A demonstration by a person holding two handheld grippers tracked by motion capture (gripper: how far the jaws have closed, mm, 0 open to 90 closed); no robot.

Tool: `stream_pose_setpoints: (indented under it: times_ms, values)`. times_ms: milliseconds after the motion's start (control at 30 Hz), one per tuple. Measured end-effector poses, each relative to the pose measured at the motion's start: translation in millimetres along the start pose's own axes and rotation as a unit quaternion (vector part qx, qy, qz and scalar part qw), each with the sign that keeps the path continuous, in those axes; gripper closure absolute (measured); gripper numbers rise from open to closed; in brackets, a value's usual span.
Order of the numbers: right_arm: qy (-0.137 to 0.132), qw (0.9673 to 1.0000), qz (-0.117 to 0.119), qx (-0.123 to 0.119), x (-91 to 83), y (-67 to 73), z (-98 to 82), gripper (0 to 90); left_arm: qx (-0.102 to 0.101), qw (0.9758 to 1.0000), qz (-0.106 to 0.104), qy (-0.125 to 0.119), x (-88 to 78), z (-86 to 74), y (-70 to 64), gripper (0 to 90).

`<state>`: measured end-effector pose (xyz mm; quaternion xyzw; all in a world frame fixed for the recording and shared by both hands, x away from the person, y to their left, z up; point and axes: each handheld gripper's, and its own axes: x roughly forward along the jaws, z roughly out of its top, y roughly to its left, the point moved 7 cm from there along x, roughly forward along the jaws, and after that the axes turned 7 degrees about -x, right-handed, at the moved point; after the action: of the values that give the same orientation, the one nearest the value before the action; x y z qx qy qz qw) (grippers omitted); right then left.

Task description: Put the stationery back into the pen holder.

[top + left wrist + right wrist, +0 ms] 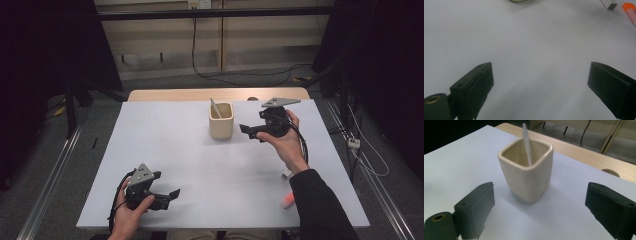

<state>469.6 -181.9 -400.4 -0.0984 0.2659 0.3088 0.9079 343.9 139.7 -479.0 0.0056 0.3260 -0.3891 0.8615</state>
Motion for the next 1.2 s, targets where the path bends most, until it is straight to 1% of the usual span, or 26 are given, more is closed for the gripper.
stream_pose_setpoints:
  times_ms: [133,200,300,367,500,600,767,900,933,1033,1100,1133,1200]
  values:
    - [-0.001,1.0,-0.005,0.004,-10.4,-1.6,-12.9,8.8,0.004,1.0,0.0,0.0,-0.2,0.1,0.0,6.4]
    - [0.002,1.0,-0.004,0.007,-15.4,-2.4,-20.9,8.9,0.001,1.0,-0.001,0.0,0.1,-0.1,-0.1,6.4]
    - [-0.001,0.9998,-0.003,0.021,-23.7,-4.1,-31.3,9.4,0.003,1.0,0.001,0.003,0.2,-0.2,0.3,6.4]
    - [-0.004,0.9996,-0.007,0.027,-28.9,-5.8,-37.0,9.5,0.003,1.0,0.002,0.004,0.2,-0.3,-0.2,6.4]
    - [0.001,0.9996,-0.01,0.027,-37.3,-4.5,-47.1,9.4,0.003,1.0,0.0,0.003,0.2,-0.4,-0.5,6.4]
    - [-0.001,0.9996,-0.01,0.024,-45.2,-2.5,-53.4,9.5,0.003,1.0,0.0,0.002,0.0,-0.2,0.0,6.4]
    - [-0.002,0.9994,-0.018,0.029,-58.7,-3.1,-67.3,10.4,0.002,1.0,0.0,0.003,0.4,-0.1,-0.6,6.4]
    - [-0.006,0.9989,-0.024,0.039,-65.9,-4.6,-77.6,10.4,0.002,1.0,-0.001,0.003,1.0,-0.2,-0.7,6.4]
    - [-0.006,0.9989,-0.026,0.038,-67.3,-5.0,-80.2,10.4,0.002,1.0,-0.001,0.004,1.2,-0.4,-0.8,6.4]
    - [0.003,0.9988,-0.03,0.038,-69.8,-5.3,-88.5,10.7,-0.001,1.0,-0.003,0.003,1.2,-0.5,-1.5,6.4]
    - [0.017,0.9985,-0.036,0.039,-72.0,-6.2,-94.3,15.2,0.002,1.0,-0.002,0.006,0.5,-0.5,-1.1,6.4]
    - [0.02,0.9984,-0.036,0.038,-73.0,-6.5,-97.3,15.8,0.001,1.0,-0.003,0.004,0.5,-0.3,-1.1,6.4]
    - [0.022,0.998,-0.037,0.047,-74.6,-7.6,-102.3,14.7,0.0,1.0,-0.003,0.004,0.5,-0.5,-0.4,6.4]
